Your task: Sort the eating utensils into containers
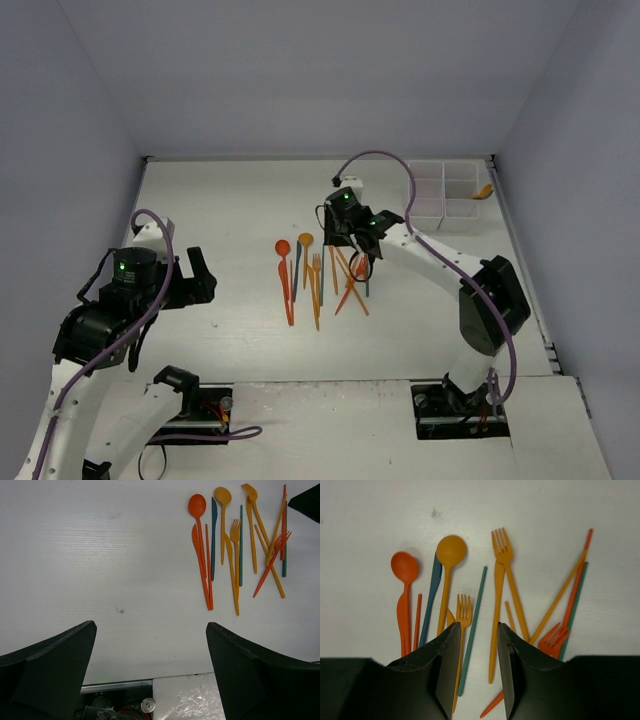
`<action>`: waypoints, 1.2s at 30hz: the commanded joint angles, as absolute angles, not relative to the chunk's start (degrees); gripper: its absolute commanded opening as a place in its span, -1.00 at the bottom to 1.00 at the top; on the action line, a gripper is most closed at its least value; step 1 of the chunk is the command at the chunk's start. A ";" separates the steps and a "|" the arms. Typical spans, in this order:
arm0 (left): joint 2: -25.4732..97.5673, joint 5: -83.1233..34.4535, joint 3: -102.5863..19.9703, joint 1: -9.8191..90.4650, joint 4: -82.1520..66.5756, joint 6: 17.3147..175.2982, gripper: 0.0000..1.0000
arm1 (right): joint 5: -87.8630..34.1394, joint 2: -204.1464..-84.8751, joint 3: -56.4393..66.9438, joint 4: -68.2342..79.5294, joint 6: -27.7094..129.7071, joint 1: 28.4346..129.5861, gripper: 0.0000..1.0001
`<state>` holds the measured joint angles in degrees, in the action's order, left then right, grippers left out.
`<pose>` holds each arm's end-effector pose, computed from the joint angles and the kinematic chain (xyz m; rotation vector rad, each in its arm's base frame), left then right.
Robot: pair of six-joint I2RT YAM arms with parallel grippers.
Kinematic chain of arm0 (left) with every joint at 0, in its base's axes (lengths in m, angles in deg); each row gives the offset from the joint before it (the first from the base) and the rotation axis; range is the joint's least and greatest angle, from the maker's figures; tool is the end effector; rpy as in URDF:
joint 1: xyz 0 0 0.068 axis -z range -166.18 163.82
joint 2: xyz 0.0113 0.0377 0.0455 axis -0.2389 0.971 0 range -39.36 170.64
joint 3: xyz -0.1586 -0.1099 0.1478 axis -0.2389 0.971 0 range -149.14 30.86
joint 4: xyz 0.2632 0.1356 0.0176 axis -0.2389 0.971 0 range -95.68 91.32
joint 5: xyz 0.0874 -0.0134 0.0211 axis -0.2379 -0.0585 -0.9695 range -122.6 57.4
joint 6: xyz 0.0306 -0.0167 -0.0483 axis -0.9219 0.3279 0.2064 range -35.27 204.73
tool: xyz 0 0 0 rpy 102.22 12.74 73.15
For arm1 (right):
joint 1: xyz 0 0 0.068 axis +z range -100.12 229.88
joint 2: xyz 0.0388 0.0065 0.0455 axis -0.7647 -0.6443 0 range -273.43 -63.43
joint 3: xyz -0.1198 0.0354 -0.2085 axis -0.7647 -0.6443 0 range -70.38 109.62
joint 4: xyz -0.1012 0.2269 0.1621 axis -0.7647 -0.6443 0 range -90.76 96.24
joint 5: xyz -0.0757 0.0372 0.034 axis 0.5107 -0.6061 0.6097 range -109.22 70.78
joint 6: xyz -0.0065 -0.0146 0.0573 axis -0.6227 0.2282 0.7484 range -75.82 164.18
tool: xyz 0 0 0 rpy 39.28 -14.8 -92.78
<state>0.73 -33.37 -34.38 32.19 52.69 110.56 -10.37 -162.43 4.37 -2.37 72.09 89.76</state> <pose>0.1615 -0.0530 0.3733 -0.1500 2.1770 -0.4301 0.3396 0.2749 0.2190 -0.1359 2.1789 0.5222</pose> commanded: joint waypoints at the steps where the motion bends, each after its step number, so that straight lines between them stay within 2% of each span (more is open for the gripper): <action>1: 1.00 -31.97 -34.19 32.54 50.00 112.62 0.80 | -11.78 -169.65 11.32 -2.37 74.21 91.66 -0.36; 15: -2.74 -29.19 -31.89 32.54 50.39 113.96 0.80 | -9.23 -184.68 23.16 -2.46 74.24 93.48 -0.36; 26: -3.71 -28.44 -31.34 32.54 51.09 113.82 0.80 | -9.52 -188.06 24.16 -2.81 76.06 93.48 -0.38; 36: -4.63 -27.86 -31.01 32.54 51.96 113.82 0.80 | -7.82 -189.88 24.35 -2.89 76.35 93.48 -0.51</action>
